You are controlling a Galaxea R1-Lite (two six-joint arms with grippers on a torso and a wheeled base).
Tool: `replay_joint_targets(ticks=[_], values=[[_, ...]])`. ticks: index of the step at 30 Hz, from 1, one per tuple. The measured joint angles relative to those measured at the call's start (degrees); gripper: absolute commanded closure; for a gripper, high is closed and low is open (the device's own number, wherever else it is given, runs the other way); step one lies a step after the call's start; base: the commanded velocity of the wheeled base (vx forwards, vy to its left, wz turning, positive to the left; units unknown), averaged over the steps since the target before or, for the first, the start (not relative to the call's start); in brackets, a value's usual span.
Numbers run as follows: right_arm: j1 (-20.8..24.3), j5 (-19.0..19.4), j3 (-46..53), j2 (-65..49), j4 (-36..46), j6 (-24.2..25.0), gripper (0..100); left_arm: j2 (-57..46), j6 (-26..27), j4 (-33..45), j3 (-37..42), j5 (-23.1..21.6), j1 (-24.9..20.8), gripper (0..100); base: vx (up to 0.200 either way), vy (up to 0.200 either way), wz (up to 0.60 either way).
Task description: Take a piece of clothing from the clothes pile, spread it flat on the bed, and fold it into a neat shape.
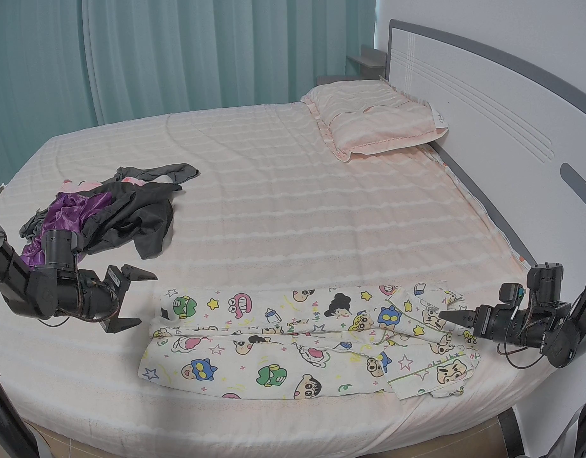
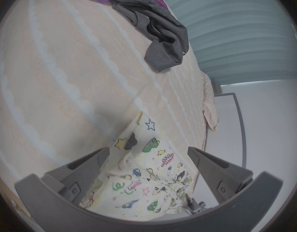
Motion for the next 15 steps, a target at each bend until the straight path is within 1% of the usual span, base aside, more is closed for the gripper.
replay_joint_targets(ticks=[3,6,10,15], values=[[0.0,-0.2,0.5,1.4,-1.0,0.0,0,-1.8,-2.7,-0.4,1.9,-1.5,0.2,0,0.000,0.000,0.00],[0.0,-0.3,0.8,2.8,-2.7,0.0,0,-2.9,-4.2,-2.1,3.3,-2.3,0.0,0,0.000,0.000,0.00],[0.3,-0.8,0.6,4.8,-6.0,0.0,0,-3.4,-5.8,-4.2,4.1,-2.4,-0.6,0,0.000,0.000,0.00],[1.3,-3.0,0.0,7.8,-10.9,-0.1,0,-3.7,-8.8,-4.7,4.4,-2.0,-2.1,0,0.000,0.000,0.00]])
